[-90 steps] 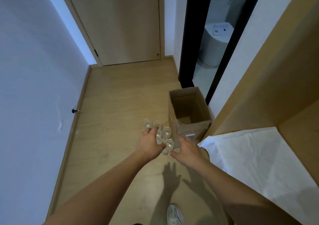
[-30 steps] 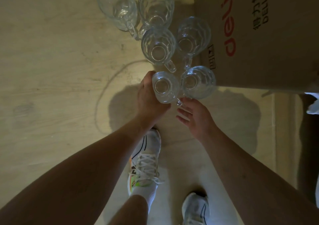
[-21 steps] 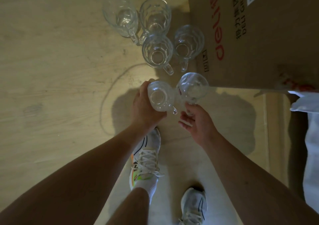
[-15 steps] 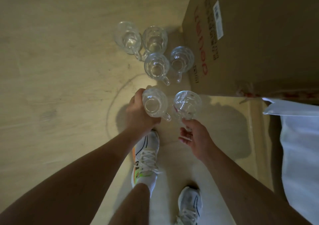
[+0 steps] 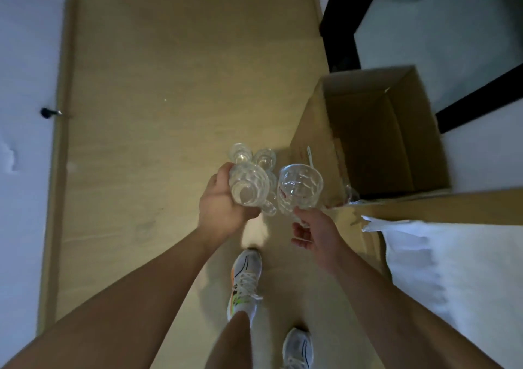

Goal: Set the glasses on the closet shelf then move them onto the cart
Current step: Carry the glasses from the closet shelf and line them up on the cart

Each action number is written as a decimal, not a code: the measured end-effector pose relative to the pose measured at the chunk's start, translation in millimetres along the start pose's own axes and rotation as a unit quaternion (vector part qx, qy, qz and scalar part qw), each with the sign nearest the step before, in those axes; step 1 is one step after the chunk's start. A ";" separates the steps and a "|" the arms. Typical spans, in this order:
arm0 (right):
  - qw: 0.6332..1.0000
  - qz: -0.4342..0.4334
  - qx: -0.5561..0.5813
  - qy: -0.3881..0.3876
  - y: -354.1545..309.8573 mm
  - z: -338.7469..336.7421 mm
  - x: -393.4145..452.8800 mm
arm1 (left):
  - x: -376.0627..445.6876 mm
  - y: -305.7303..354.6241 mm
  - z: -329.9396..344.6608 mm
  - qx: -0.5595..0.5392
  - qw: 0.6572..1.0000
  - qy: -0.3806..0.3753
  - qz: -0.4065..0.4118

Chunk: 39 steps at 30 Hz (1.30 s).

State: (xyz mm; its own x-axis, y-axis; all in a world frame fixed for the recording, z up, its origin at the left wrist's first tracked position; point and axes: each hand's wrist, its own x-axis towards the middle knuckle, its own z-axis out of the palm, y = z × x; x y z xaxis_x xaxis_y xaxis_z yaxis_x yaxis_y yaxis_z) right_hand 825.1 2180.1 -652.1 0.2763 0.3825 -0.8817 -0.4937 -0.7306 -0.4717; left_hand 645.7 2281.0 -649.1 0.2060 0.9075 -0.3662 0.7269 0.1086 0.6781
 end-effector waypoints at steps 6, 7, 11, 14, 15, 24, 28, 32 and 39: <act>0.994 -0.094 -0.053 -0.025 -114.7 22.3 -110.4 | -10.4 113.2 -121.0 0.009 0.997 0.052 0.051; 0.992 -0.107 -0.053 -0.029 -132.1 26.5 -126.0 | -10.5 130.0 -138.0 0.006 0.997 0.063 0.054; 0.983 -0.170 -0.041 -0.056 -213.9 43.4 -199.2 | -11.0 208.9 -219.3 -0.036 0.991 0.112 0.071; 0.975 -0.207 -0.045 -0.073 -261.6 52.7 -247.7 | -11.8 256.9 -272.8 -0.048 0.982 0.148 0.107; 0.970 -0.226 -0.054 -0.069 -282.0 56.5 -262.8 | -11.2 276.3 -294.3 -0.046 0.979 0.160 0.121; 0.930 -0.349 -0.059 -0.102 -386.0 75.9 -369.9 | -39.3 385.7 -412.8 -0.094 0.944 0.248 0.198; 0.920 -0.368 -0.077 -0.114 -415.1 80.1 -401.2 | -66.4 418.1 -441.7 -0.118 0.928 0.282 0.214; 0.903 -0.396 -0.096 -0.136 -434.5 83.1 -431.3 | -99.0 437.8 -459.6 -0.135 0.913 0.318 0.218; 0.870 -0.427 -0.141 -0.202 -436.8 87.4 -480.0 | -168.4 442.5 -471.0 -0.135 0.894 0.387 0.183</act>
State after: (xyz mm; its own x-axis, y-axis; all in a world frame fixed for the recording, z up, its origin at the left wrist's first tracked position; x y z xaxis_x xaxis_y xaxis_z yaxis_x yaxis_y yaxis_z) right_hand 836.0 2365.0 -23.9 0.1032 0.9797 -0.1716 -0.0139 -0.1711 -0.9852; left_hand 624.1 2367.4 12.8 -0.1927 0.8999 0.3912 0.4968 -0.2543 0.8298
